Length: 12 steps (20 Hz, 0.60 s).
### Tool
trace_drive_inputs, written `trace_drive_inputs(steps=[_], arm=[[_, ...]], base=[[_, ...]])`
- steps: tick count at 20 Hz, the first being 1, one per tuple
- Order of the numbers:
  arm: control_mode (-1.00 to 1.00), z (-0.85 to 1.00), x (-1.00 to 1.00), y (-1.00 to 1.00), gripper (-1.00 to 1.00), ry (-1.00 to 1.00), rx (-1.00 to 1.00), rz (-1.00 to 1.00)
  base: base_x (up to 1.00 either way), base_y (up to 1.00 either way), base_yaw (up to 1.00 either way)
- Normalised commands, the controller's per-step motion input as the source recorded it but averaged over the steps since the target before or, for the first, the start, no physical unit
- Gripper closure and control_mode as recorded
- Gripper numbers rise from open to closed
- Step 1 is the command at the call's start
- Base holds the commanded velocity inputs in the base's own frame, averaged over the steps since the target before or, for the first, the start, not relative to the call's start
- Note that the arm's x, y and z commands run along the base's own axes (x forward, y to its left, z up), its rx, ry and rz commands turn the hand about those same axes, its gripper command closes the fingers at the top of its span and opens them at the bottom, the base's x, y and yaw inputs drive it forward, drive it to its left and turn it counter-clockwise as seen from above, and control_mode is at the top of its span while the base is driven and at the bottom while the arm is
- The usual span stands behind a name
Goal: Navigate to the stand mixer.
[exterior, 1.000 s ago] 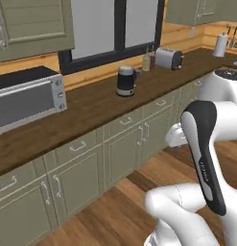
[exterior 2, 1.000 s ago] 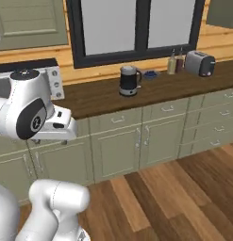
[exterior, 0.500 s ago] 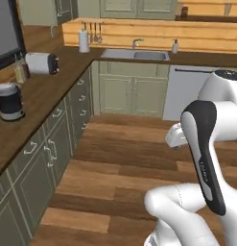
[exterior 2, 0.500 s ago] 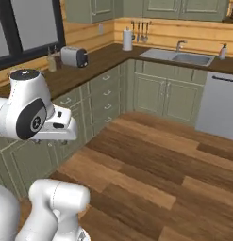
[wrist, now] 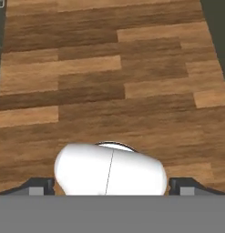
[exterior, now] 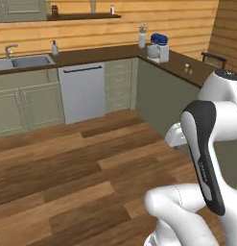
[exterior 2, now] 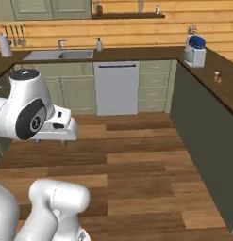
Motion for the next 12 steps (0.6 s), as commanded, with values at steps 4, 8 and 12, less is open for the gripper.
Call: trace_drive_inputs(steps=[4, 8, 12], arm=[[1.0, 0.0, 0.0, 0.0, -1.0, 0.0, 0.0, 0.0], [1.0, 0.0, 0.0, 0.0, -1.0, 0.0, 0.0, 0.0], [1.0, 0.0, 0.0, 0.0, -1.0, 0.0, 0.0, 0.0]], base=[[0.0, 0.0, -0.84], [0.0, 0.01, -0.77], [0.07, 0.16, -0.68]])
